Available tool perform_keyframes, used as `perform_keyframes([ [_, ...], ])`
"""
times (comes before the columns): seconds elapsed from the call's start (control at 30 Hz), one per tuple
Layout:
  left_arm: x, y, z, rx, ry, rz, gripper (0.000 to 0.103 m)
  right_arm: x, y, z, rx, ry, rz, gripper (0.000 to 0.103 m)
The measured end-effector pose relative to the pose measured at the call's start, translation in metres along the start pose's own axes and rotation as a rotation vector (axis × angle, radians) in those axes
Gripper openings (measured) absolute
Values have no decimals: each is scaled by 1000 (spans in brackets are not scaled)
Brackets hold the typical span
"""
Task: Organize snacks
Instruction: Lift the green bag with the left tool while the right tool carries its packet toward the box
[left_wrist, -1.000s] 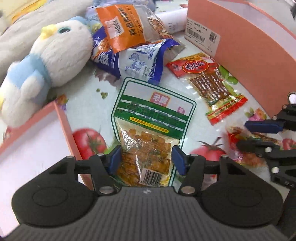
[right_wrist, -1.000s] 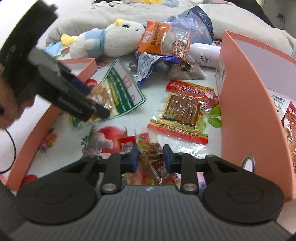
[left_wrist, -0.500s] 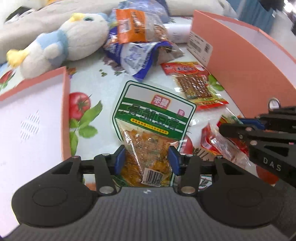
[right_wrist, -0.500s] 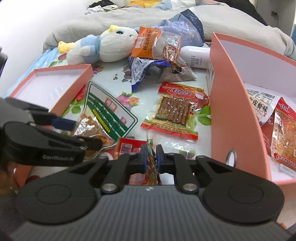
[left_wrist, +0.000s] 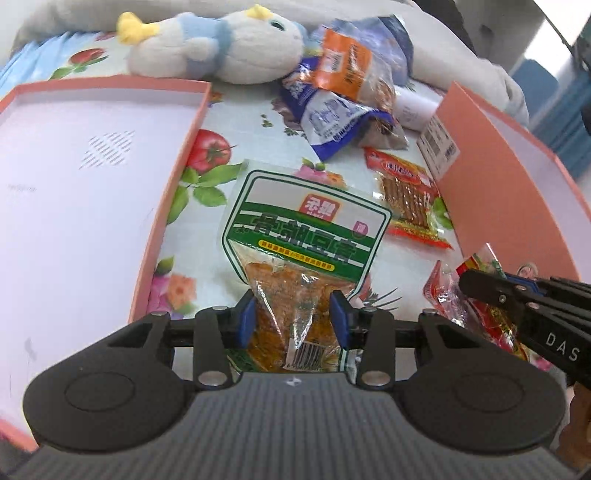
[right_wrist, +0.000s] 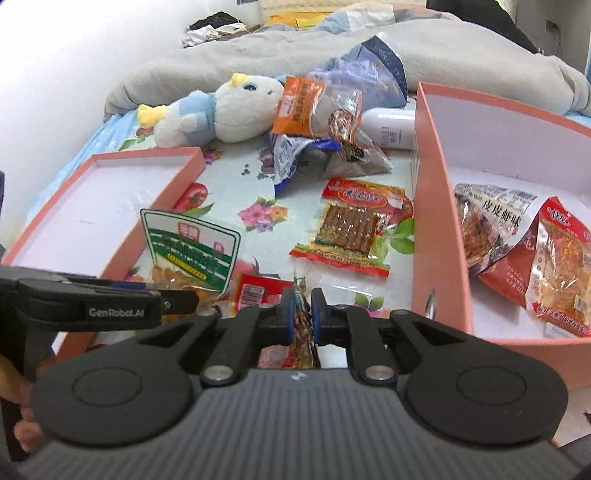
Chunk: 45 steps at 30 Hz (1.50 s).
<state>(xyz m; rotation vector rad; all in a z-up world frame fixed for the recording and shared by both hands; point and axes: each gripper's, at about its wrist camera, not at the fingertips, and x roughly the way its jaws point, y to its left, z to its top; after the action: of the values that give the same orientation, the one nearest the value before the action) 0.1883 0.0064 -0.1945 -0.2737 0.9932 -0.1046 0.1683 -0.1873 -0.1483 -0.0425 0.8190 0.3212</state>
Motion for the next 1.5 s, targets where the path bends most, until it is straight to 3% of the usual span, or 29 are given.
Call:
perform_keyframes([
  [0.53, -72, -30, 18, -60, -105, -36, 47, -69, -11, 27, 30, -112, 26, 12],
  [1.2, -148, -119, 87, 44, -272, -178, 47, -148, -53, 82, 54, -331, -29, 12],
  [1.5, -153, -166, 115, 96, -302, -225, 47, -169, -84, 100, 57, -388, -78, 12],
])
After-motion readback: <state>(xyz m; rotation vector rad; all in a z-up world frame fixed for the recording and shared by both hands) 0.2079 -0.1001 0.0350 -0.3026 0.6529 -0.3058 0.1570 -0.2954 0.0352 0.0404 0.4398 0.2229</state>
